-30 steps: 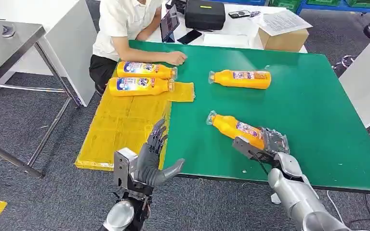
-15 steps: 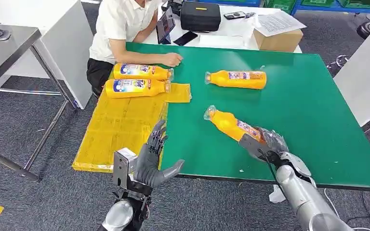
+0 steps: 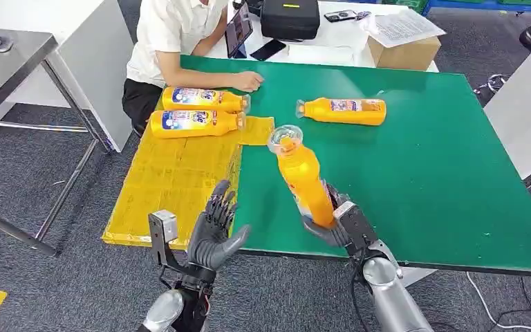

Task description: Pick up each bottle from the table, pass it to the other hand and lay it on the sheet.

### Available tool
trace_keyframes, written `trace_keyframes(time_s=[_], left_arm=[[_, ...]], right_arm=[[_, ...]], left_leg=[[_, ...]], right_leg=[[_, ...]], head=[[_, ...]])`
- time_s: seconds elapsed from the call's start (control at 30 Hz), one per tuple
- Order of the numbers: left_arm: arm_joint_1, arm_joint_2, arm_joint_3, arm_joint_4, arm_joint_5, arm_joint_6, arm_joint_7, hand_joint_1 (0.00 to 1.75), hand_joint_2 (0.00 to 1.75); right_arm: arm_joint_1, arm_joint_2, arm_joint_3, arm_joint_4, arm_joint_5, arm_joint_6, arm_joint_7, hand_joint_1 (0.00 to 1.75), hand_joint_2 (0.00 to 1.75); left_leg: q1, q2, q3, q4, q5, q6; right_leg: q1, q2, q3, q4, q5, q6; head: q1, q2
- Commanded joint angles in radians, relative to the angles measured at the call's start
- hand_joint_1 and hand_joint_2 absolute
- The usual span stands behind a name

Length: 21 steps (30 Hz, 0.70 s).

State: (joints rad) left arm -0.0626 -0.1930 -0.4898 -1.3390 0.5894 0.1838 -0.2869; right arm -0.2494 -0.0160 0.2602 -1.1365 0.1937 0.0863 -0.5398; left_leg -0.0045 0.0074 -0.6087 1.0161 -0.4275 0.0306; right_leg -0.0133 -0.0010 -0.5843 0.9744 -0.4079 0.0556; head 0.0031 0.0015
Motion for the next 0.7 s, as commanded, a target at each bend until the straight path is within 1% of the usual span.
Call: trace_keyframes(time_s=[0.03,0.1,0.2,0.27,0.37,0.4,0.5,0.6,0.63,0.7], left_arm=[[-0.107,0.041,-0.060,0.100,-0.008,-0.020,-0.002,0.00,1.75],[-0.115,0.037,-0.056,0.096,-0.013,-0.009,-0.005,0.00,1.75],[-0.116,0.036,-0.057,0.095,-0.015,-0.006,-0.004,0.00,1.75],[-0.113,0.036,-0.057,0.088,-0.016,-0.006,-0.005,0.00,1.75],[-0.110,0.040,-0.069,0.060,-0.023,-0.023,-0.011,0.00,1.75],[-0.113,0.042,-0.080,0.045,-0.039,-0.032,-0.020,0.00,1.75],[-0.120,0.035,-0.083,0.027,-0.074,-0.029,-0.036,0.00,1.75],[-0.137,0.019,-0.069,0.041,-0.086,-0.007,-0.037,0.00,1.75],[-0.143,0.015,-0.067,0.046,-0.094,0.000,-0.044,0.00,1.75],[-0.148,0.012,-0.069,0.044,-0.112,0.003,-0.053,0.00,1.75]], right_arm=[[-0.056,0.065,0.183,-0.117,-0.061,0.081,0.007,1.75,1.75],[-0.057,0.073,0.193,-0.116,-0.067,0.083,0.009,1.75,1.75],[-0.056,0.069,0.199,-0.115,-0.071,0.081,0.010,1.75,1.75],[-0.060,0.064,0.218,-0.101,-0.077,0.082,0.010,1.75,1.75],[-0.071,0.064,0.241,-0.052,-0.078,0.079,0.012,1.75,1.75],[-0.087,0.058,0.265,-0.008,-0.070,0.089,0.030,1.75,1.75],[-0.118,0.049,0.313,0.077,-0.054,0.116,0.040,1.75,1.75],[-0.136,0.045,0.371,0.118,-0.004,0.123,0.033,1.75,1.75],[-0.138,0.048,0.381,0.127,0.001,0.124,0.034,1.75,1.75],[-0.137,0.048,0.396,0.146,0.010,0.128,0.041,1.75,1.75]], left_leg=[[0.000,0.002,-0.001,0.000,-0.001,-0.001],[0.000,0.003,0.000,0.001,-0.002,-0.003],[0.000,0.000,-0.003,0.000,0.000,-0.002],[0.000,0.000,-0.002,0.000,-0.001,-0.002],[0.000,0.000,-0.003,0.000,-0.001,-0.001],[0.000,0.000,-0.002,0.000,-0.002,-0.002],[0.001,0.001,-0.002,-0.001,-0.002,-0.002],[0.000,0.001,-0.004,-0.001,-0.001,-0.002],[0.001,0.000,-0.003,-0.001,-0.001,-0.002],[0.000,-0.001,-0.005,0.000,0.000,-0.001]], right_leg=[[0.000,0.002,-0.001,0.000,0.000,-0.001],[0.000,0.004,-0.001,0.001,-0.001,-0.003],[0.000,0.000,-0.003,0.000,0.000,-0.002],[0.000,0.000,-0.002,0.000,-0.001,-0.002],[0.000,0.001,-0.004,0.000,-0.001,-0.001],[0.000,0.001,-0.002,0.000,-0.001,-0.002],[0.001,0.001,-0.002,-0.001,-0.001,-0.003],[0.000,0.001,-0.004,-0.001,0.000,-0.002],[0.001,0.001,-0.003,-0.001,-0.001,-0.003],[0.000,-0.001,-0.005,0.000,0.000,-0.001]], head=[[0.001,0.000],[0.000,0.000],[0.000,0.000],[0.000,0.000],[0.000,0.000],[0.001,0.000],[0.001,0.000],[0.000,0.000],[0.000,0.000],[0.001,0.000]])
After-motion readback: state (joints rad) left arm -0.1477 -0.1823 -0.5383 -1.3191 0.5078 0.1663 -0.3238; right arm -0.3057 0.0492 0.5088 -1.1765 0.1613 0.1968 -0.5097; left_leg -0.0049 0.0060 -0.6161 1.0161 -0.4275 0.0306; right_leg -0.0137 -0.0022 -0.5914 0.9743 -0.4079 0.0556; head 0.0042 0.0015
